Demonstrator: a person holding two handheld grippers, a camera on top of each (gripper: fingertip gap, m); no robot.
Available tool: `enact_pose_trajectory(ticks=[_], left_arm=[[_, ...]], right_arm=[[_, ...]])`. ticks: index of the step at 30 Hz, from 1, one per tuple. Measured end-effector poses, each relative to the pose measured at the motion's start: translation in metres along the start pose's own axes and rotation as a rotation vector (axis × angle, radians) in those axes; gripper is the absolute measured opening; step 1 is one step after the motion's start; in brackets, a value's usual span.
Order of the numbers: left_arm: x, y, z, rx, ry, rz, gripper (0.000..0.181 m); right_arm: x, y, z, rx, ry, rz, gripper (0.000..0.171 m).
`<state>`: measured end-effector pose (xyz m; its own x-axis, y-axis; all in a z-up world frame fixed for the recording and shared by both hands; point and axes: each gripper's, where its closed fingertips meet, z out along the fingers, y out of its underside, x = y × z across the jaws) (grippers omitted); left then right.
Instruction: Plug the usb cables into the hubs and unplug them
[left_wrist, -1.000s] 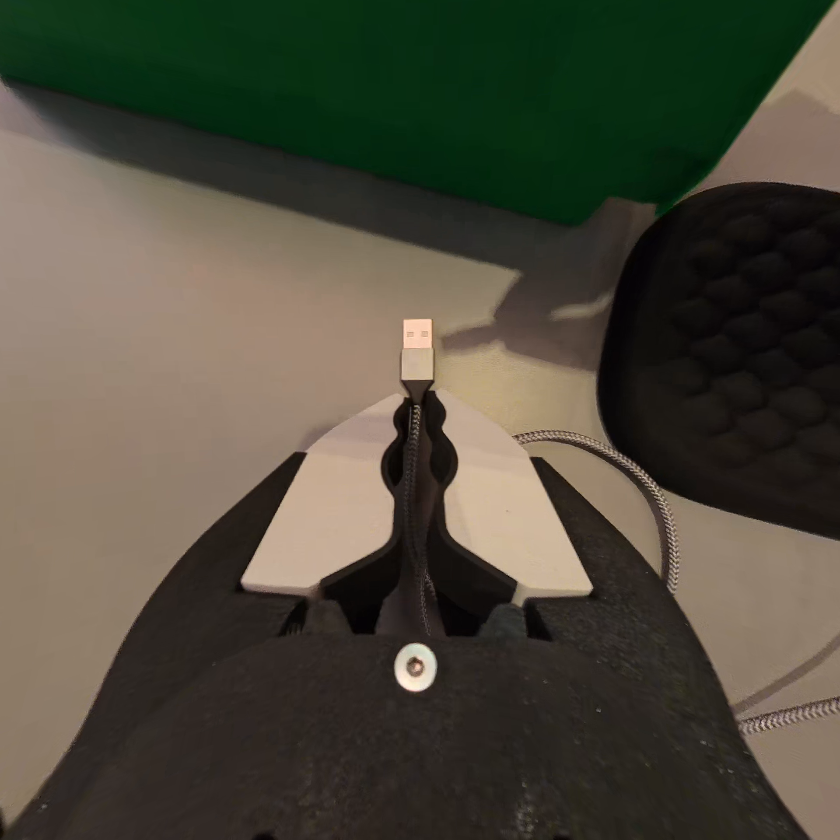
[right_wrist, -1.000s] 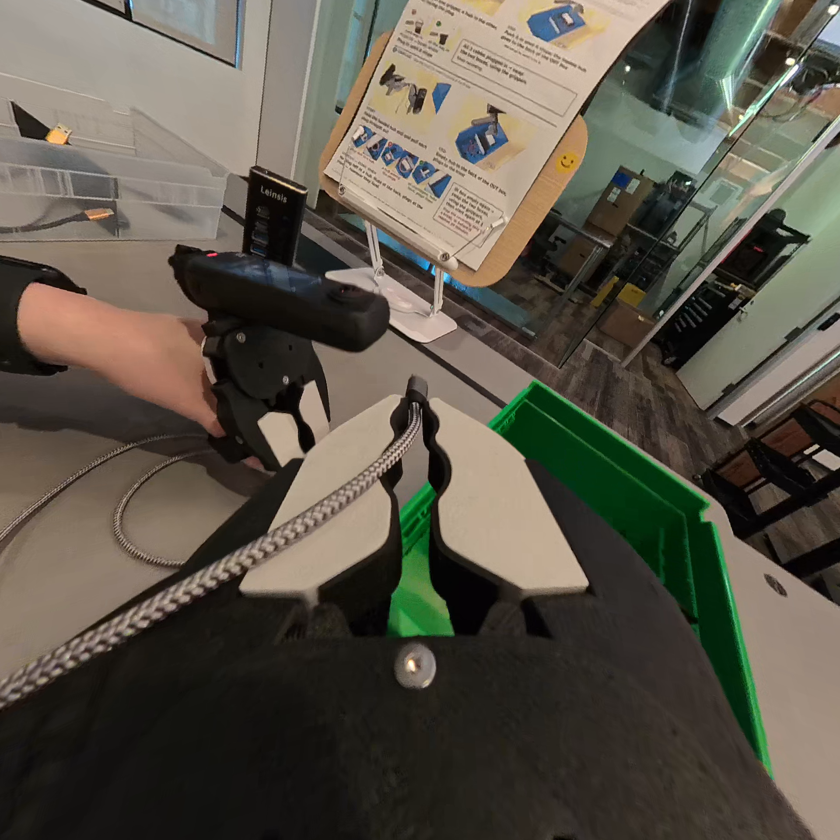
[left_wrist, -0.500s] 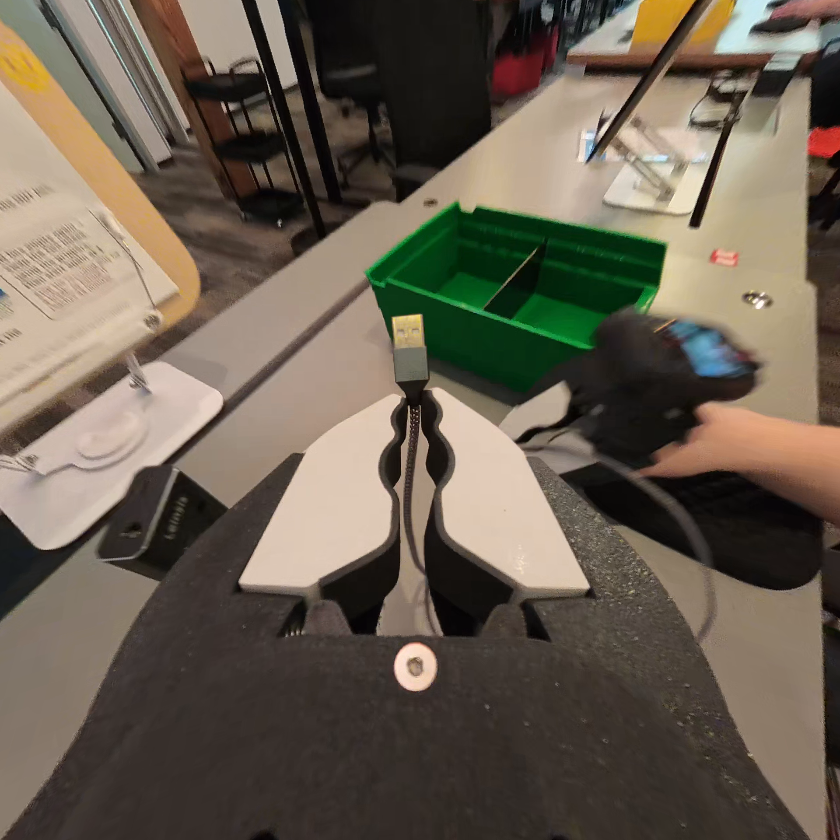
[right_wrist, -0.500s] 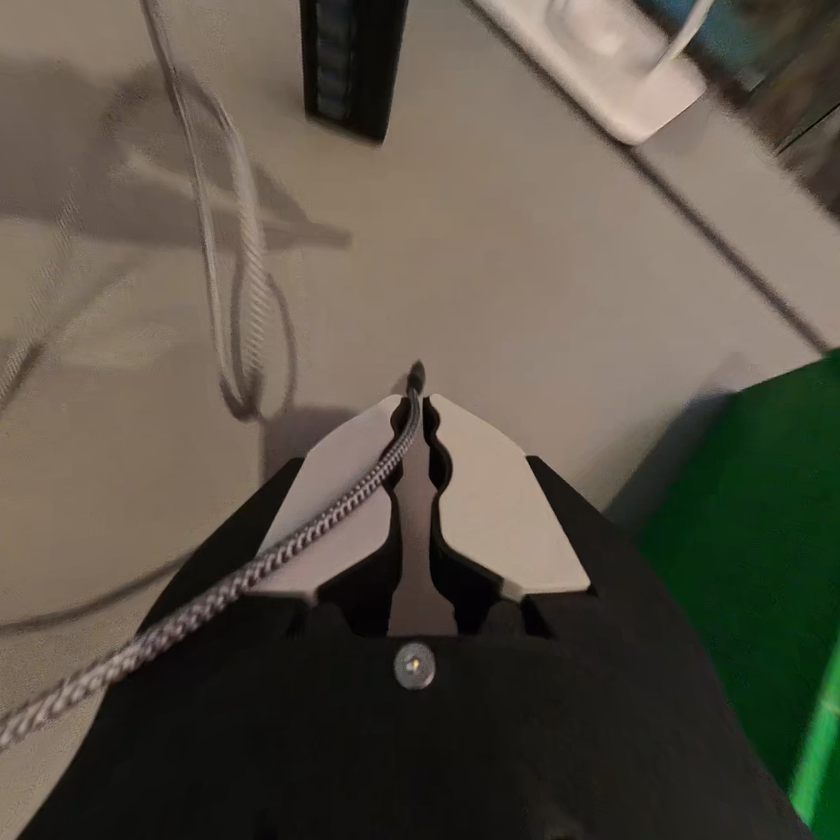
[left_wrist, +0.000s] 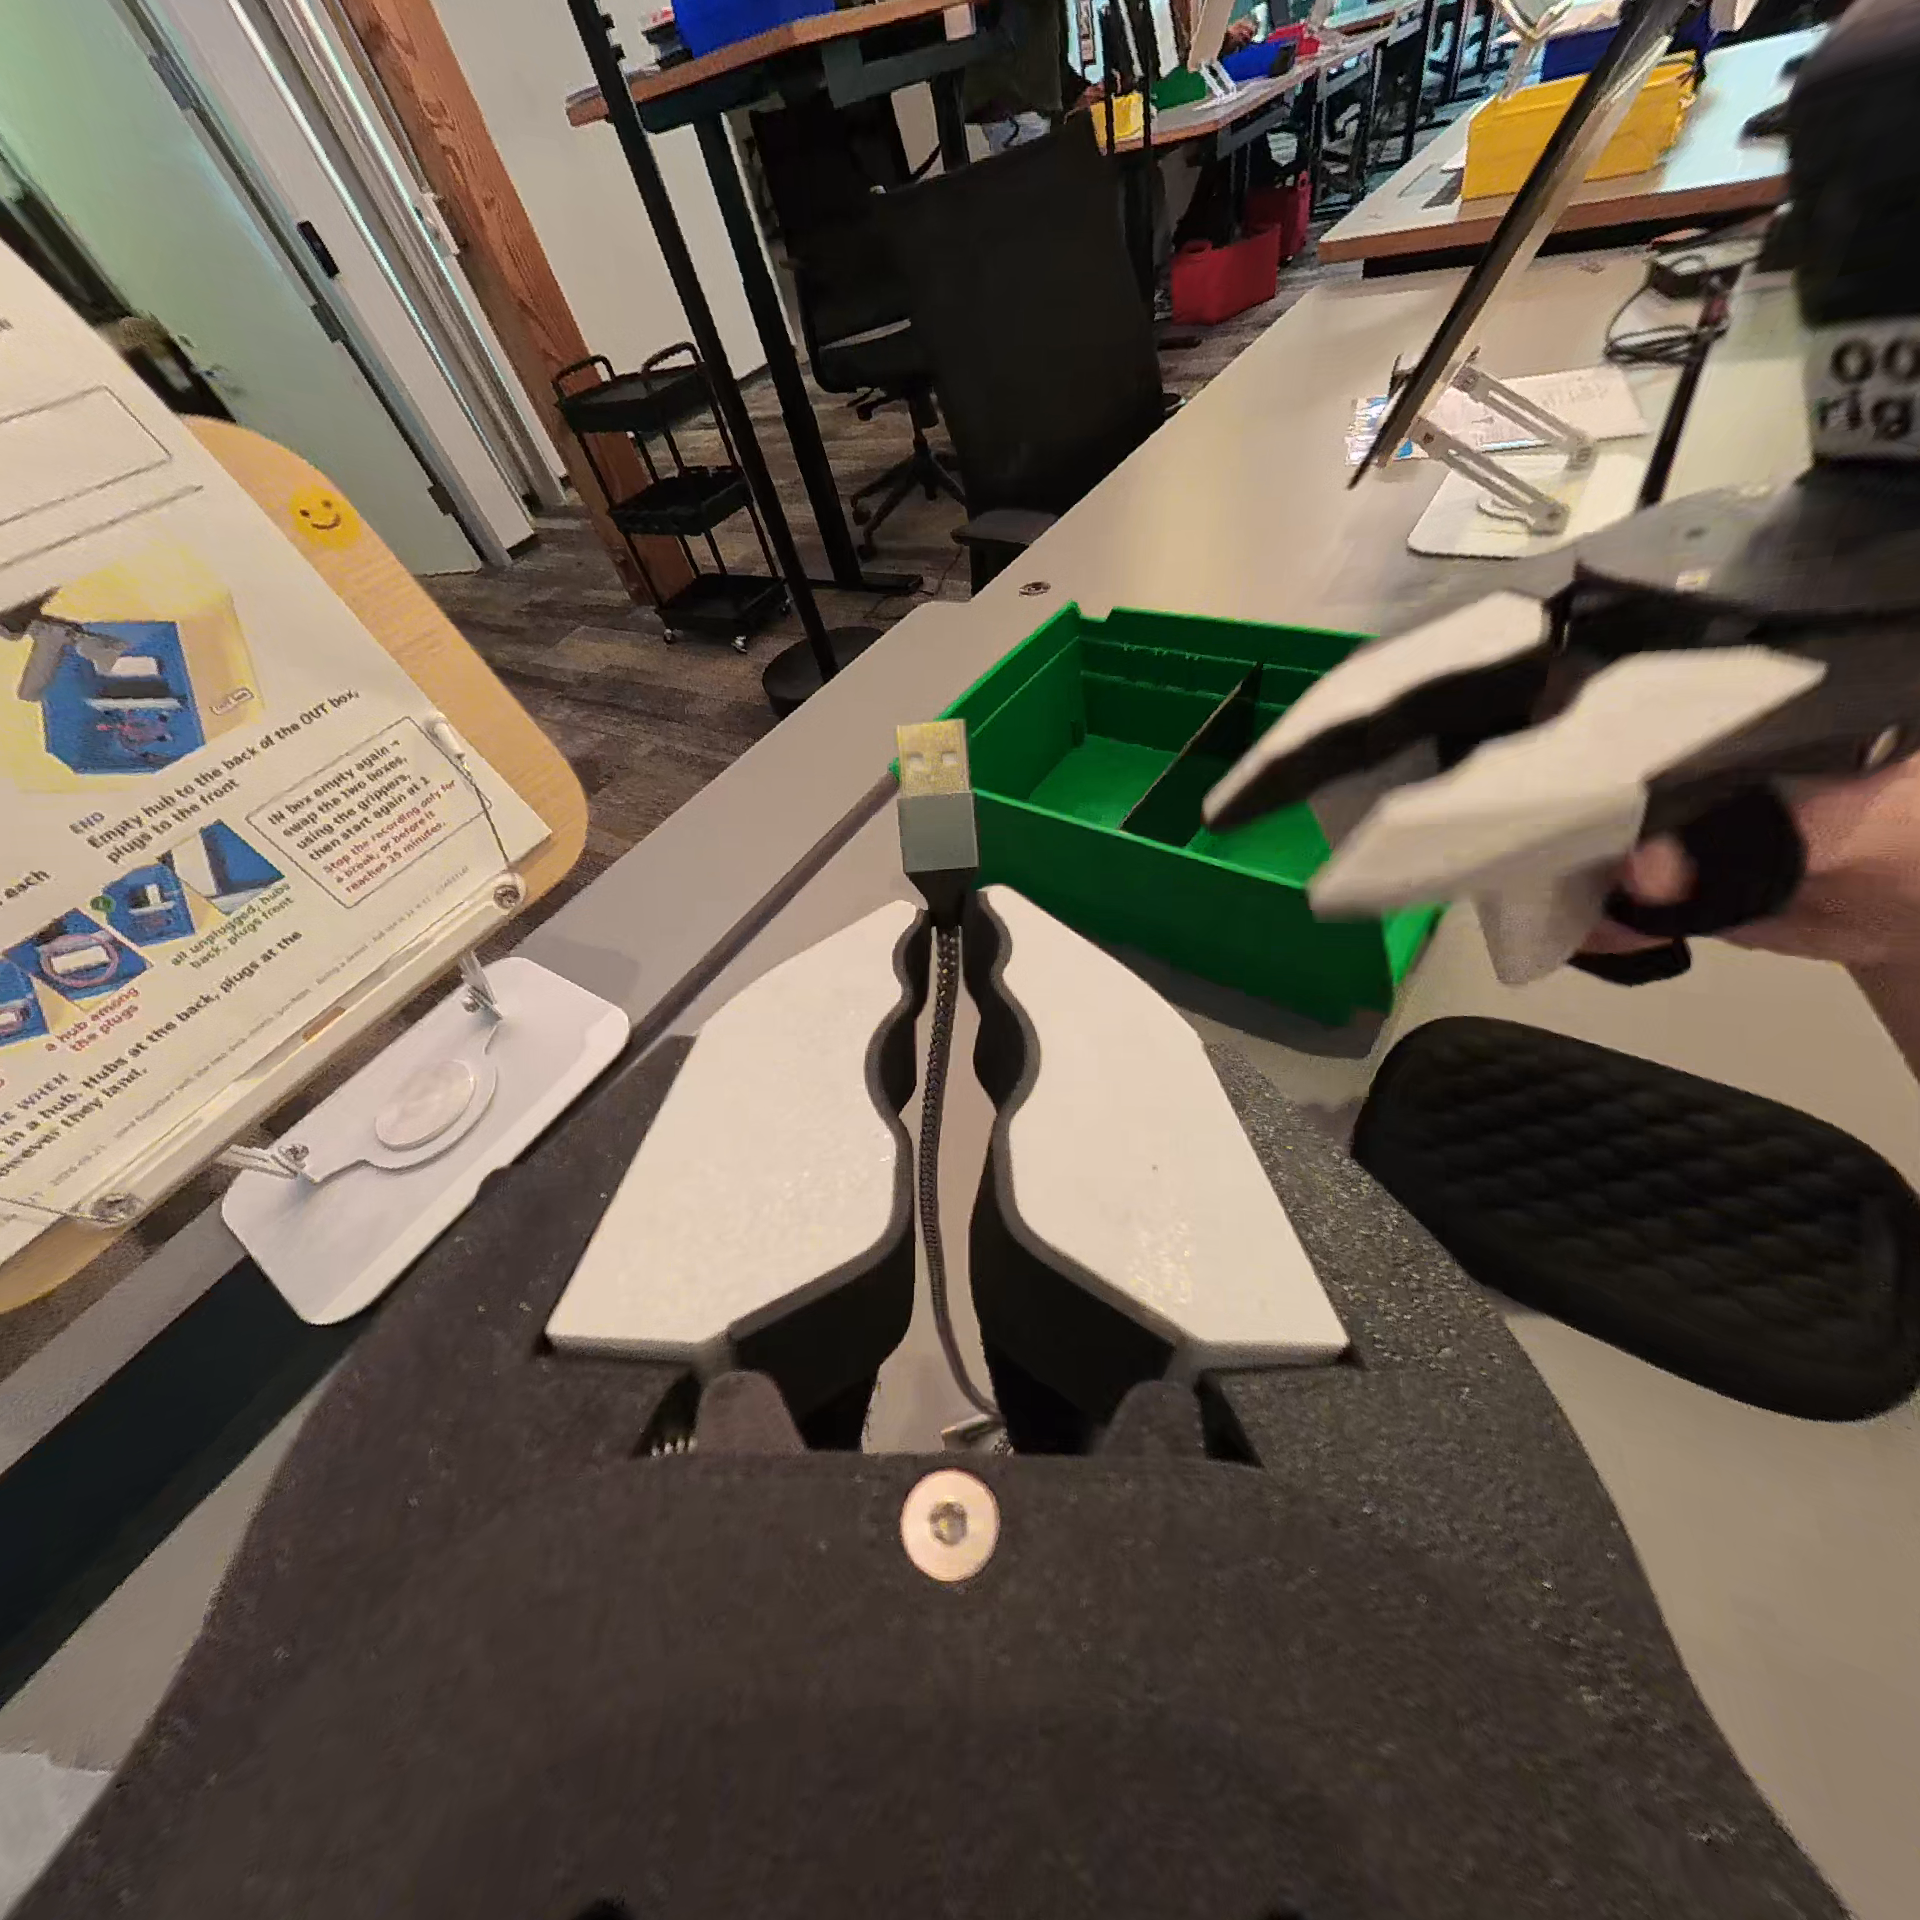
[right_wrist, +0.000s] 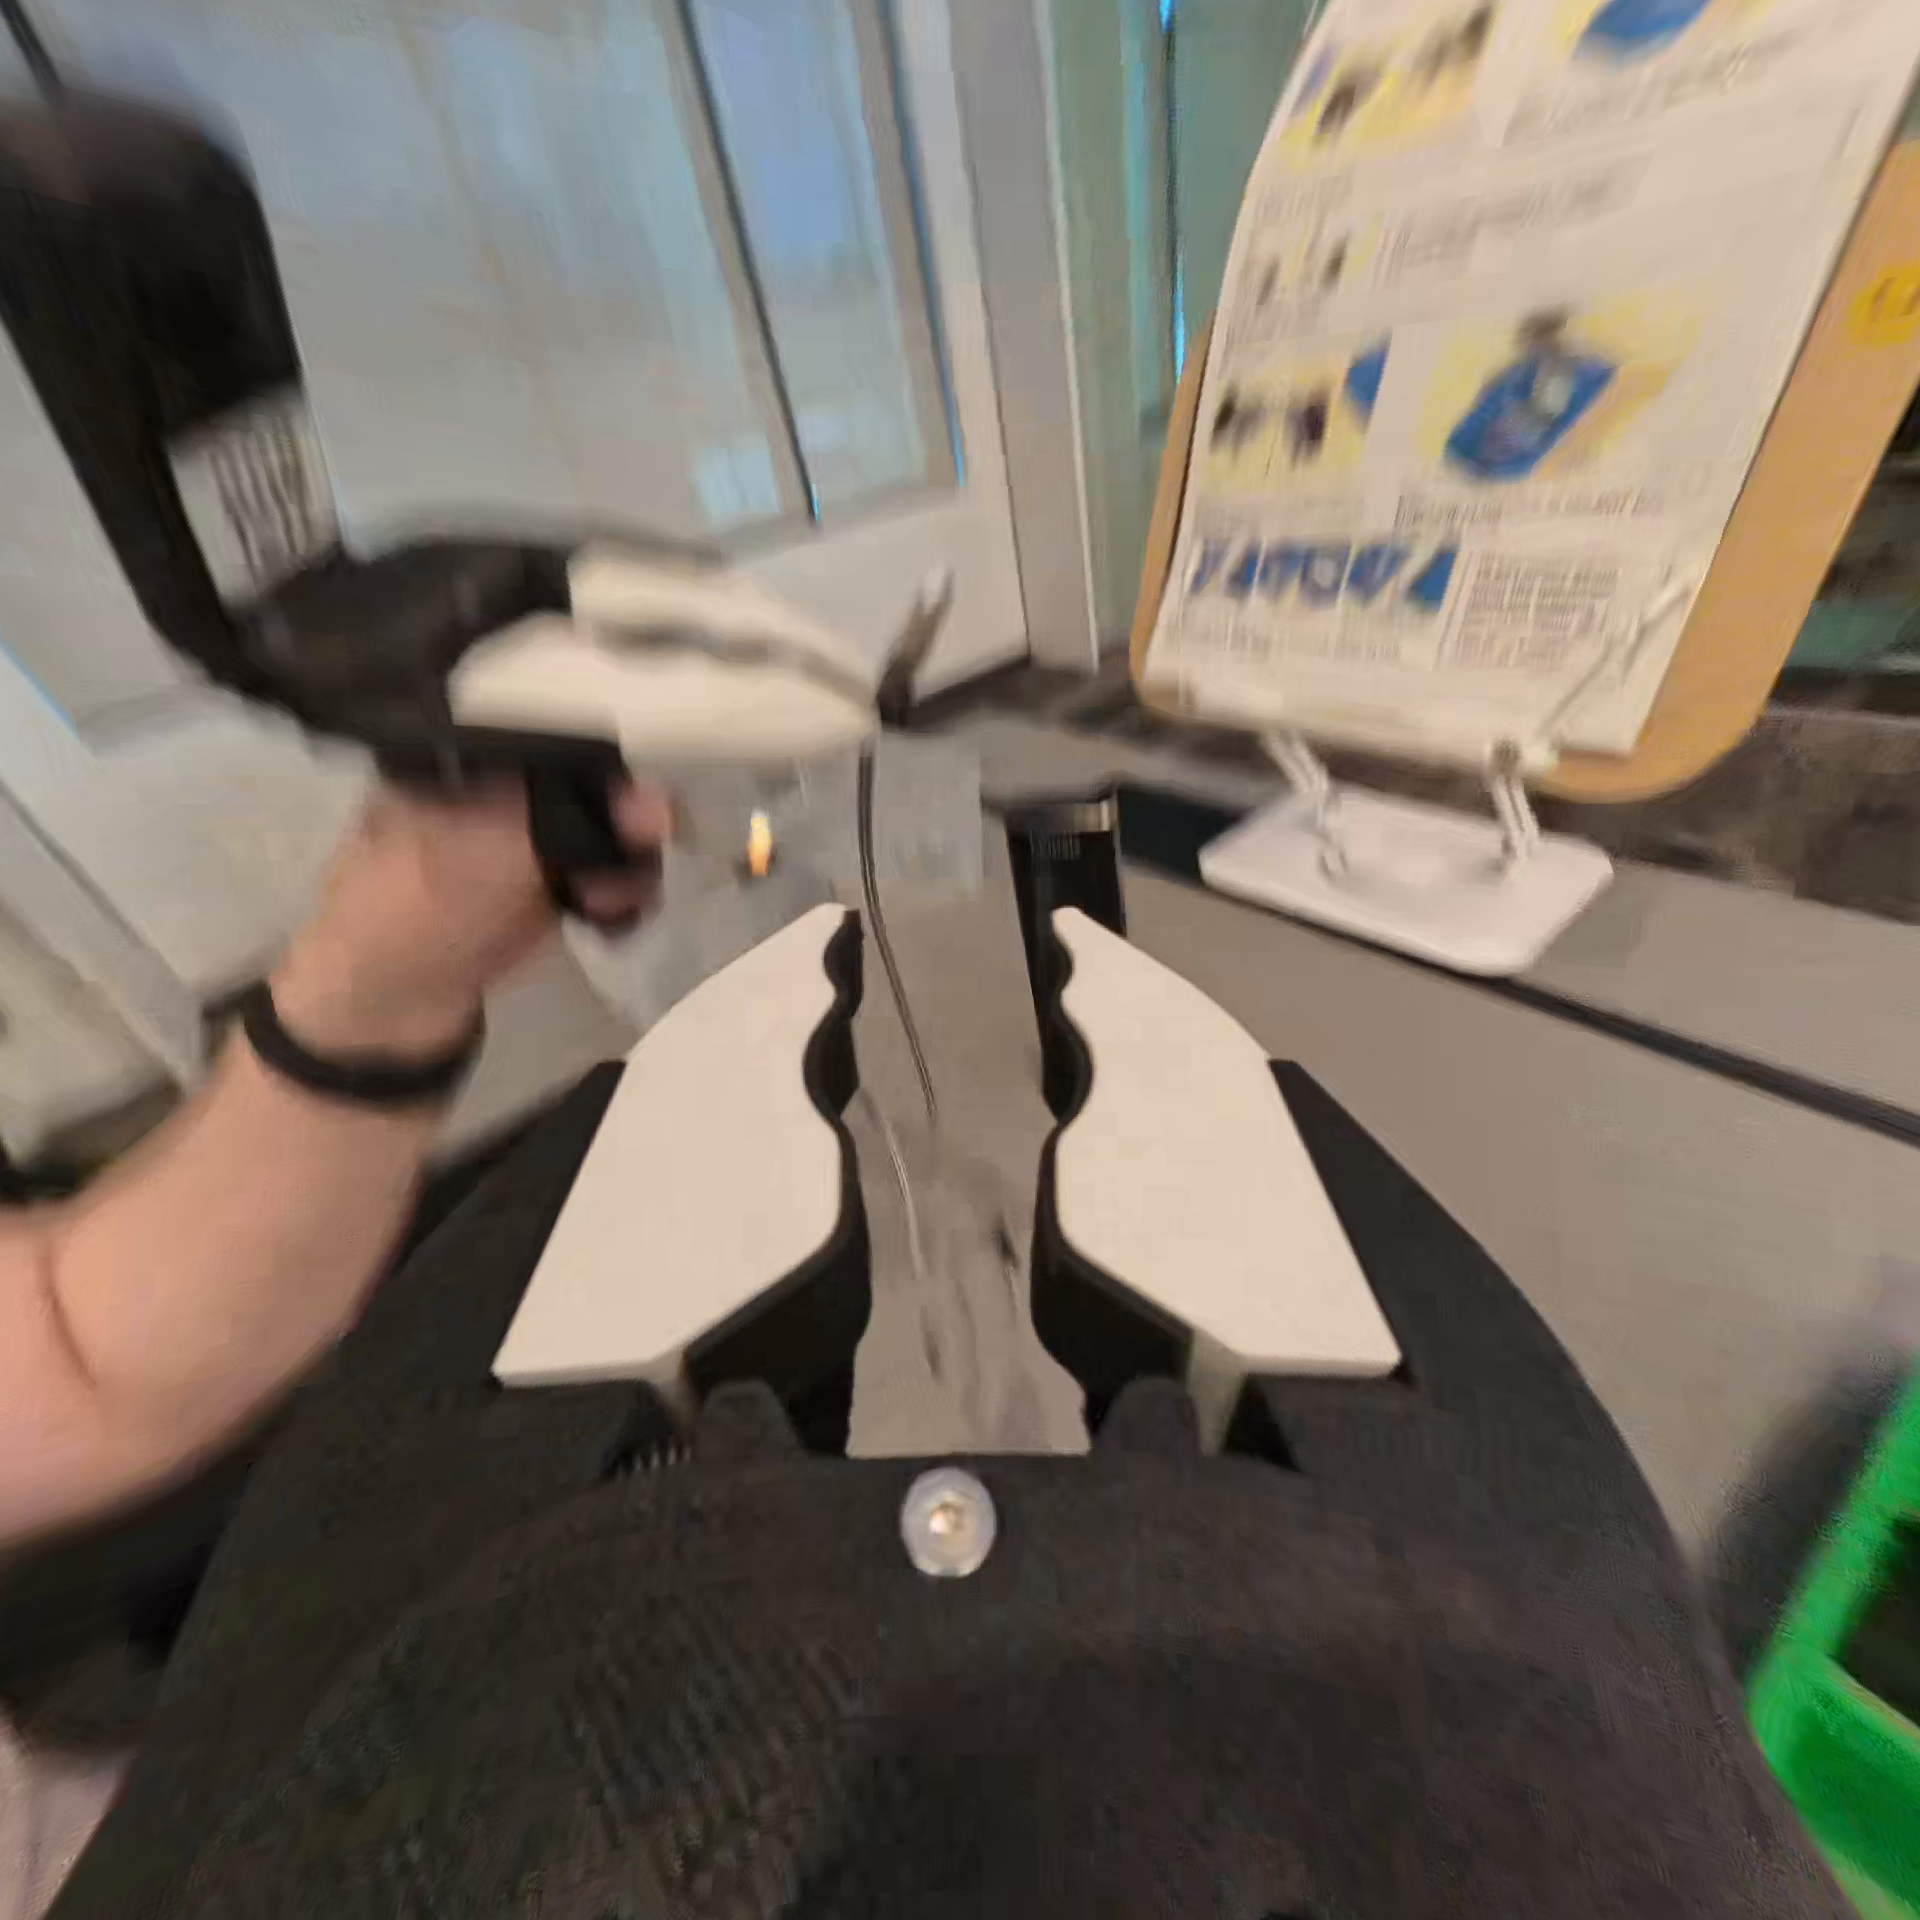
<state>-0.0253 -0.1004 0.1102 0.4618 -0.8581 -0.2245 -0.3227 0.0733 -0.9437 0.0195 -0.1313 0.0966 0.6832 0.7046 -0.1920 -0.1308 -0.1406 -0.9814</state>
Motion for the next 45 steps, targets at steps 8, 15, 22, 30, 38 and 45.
enact_pose_trajectory(ticks=[8, 15, 22, 30, 38, 45], left_arm=[[0.008, -0.001, 0.007, -0.015, -0.069, 0.062, 0.006], [0.010, 0.008, -0.006, -0.081, -0.002, 0.126, 0.021], [0.022, -0.012, -0.009, -0.170, 0.420, -0.087, 0.037], [0.048, 0.005, 0.005, -0.277, 0.582, -0.017, 0.008], [0.051, 0.011, 0.008, -0.411, 0.606, 0.074, 0.006], [0.049, -0.022, 0.005, -0.389, 0.593, 0.083, 0.004]], right_arm=[[-0.008, -0.023, 0.054, 0.069, -0.219, 0.382, 0.033], [-0.016, -0.013, 0.050, 0.016, -0.383, 0.282, 0.006], [-0.028, 0.006, 0.042, -0.192, -0.431, -0.059, 0.007], [-0.028, 0.025, 0.037, -0.270, -0.423, -0.226, 0.007], [-0.023, 0.029, 0.034, -0.267, -0.431, -0.253, 0.007], [-0.017, 0.011, 0.035, -0.118, -0.393, -0.217, 0.031]])
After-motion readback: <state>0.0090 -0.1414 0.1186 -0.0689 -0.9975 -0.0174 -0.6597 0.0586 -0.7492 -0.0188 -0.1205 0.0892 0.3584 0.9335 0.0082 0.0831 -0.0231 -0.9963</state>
